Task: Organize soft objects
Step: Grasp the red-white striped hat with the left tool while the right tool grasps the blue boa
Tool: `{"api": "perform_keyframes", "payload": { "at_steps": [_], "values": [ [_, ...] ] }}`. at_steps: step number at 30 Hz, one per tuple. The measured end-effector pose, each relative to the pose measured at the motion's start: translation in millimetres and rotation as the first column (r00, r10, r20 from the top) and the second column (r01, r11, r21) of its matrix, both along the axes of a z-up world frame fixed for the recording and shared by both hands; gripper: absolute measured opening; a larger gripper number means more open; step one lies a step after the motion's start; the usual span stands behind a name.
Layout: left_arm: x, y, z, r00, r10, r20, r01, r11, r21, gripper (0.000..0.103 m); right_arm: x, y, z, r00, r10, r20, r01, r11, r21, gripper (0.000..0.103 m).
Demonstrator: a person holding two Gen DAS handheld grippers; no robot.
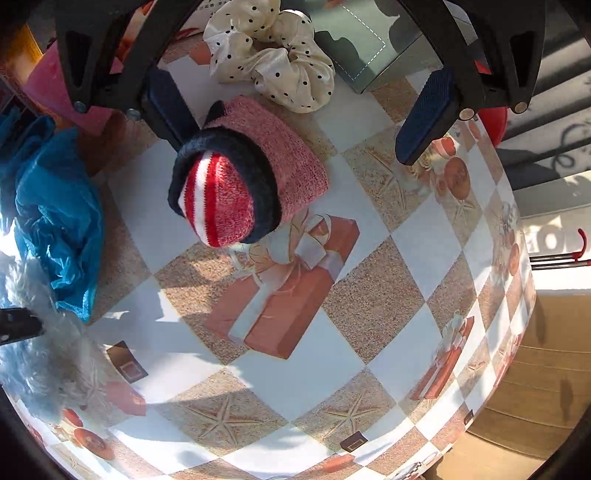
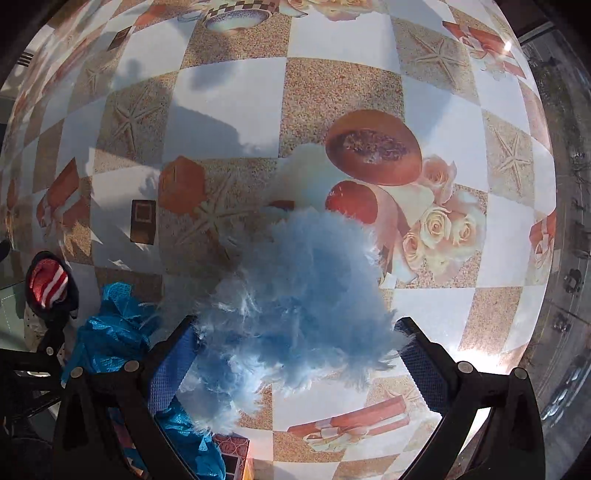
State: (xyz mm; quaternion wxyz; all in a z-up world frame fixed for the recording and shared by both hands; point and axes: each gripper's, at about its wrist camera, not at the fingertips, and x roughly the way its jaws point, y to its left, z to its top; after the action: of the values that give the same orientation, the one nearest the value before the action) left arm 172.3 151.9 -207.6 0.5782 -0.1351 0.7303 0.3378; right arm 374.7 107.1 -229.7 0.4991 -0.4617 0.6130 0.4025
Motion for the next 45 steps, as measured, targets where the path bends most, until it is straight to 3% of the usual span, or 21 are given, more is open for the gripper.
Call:
{"api": "perform_keyframes", "payload": {
  "at_steps": [2,4,8,10,13,15,19,23,28,31,33,34,35,36,37,38,39,40,45],
  "values": [
    [-1,19,12,0.997,0.063,0.038,-0.064,0.998,0.012,0.103,26,-11,0,0.998,-0.057,0.025,0.057,0.998,-0.004,0.103],
    [-5,34,27,0.983,0.139,0.117,-0.137,0.99,-0.023,0.103,50,-25,4,0.991,-0.136,0.021,0.136,0.991,0.002,0.103],
    [-21,50,46,0.933,0.272,0.237,-0.251,0.961,-0.114,0.103,86,-56,20,0.942,-0.305,-0.139,0.317,0.945,0.075,0.103],
    [-24,53,45,0.921,0.304,0.245,-0.277,0.951,-0.139,0.103,96,-70,21,0.907,-0.374,-0.192,0.393,0.916,0.073,0.103],
    [-20,51,35,0.93,0.297,0.219,-0.272,0.953,-0.138,0.103,103,-88,13,0.841,-0.48,-0.25,0.504,0.863,0.041,0.103],
    [-13,47,24,0.936,0.289,0.199,-0.264,0.954,-0.145,0.103,102,-93,5,0.823,-0.508,-0.256,0.528,0.849,0.016,0.103],
    [-6,46,1,0.938,0.309,0.156,-0.288,0.947,-0.146,0.103,86,-77,-7,0.869,-0.45,-0.204,0.464,0.885,0.025,0.103],
    [-3,44,-10,0.92,0.364,0.146,-0.34,0.926,-0.164,0.103,74,-57,-13,0.915,-0.39,-0.101,0.396,0.918,0.04,0.103],
    [-9,46,-15,0.901,0.397,0.176,-0.36,0.909,-0.209,0.103,61,-46,-16,0.922,-0.384,-0.046,0.385,0.923,0.019,0.103],
    [-14,43,-26,0.878,0.451,0.163,-0.401,0.876,-0.267,0.103,63,-46,-16,0.927,-0.372,-0.056,0.372,0.928,0.006,0.103],
    [-10,41,-25,0.886,0.438,0.153,-0.39,0.881,-0.269,0.099,68,-44,-10,0.931,-0.359,-0.072,0.36,0.933,0.005,0.102],
    [-7,39,-23,0.892,0.423,0.162,-0.373,0.889,-0.265,0.095,57,-33,-9,0.934,-0.35,-0.07,0.352,0.936,0.01,0.101],
    [-7,38,-20,0.9,0.398,0.176,-0.346,0.901,-0.262,0.084,56,-34,-6,0.937,-0.342,-0.065,0.344,0.939,0.02,0.095],
    [-2,34,-15,0.911,0.365,0.193,-0.314,0.916,-0.25,0.065,54,-35,-2,0.94,-0.336,-0.064,0.338,0.94,0.032,0.087],
    [3,28,-10,0.921,0.331,0.207,-0.279,0.929,-0.242,0.054,51,-38,4,0.942,-0.329,-0.062,0.332,0.942,0.046,0.08],
    [8,23,-7,0.932,0.301,0.204,-0.253,0.94,-0.229,0.039,50,-38,9,0.946,-0.318,-0.061,0.322,0.945,0.062,0.061],
    [11,19,-5,0.938,0.282,0.202,-0.238,0.947,-0.214,0.033,47,-37,14,0.951,-0.302,-0.071,0.307,0.948,0.082,0.037],
    [12,15,-1,0.938,0.274,0.213,-0.232,0.951,-0.203,0.03,42,-33,18,0.952,-0.286,-0.111,0.297,0.951,0.088,0.028],
    [1,-8,47,0.895,0.285,0.344,-0.245,0.957,-0.154,0.029,40,-40,42,0.939,-0.283,-0.193,0.313,0.939,0.145,0.027]
  ]
}}
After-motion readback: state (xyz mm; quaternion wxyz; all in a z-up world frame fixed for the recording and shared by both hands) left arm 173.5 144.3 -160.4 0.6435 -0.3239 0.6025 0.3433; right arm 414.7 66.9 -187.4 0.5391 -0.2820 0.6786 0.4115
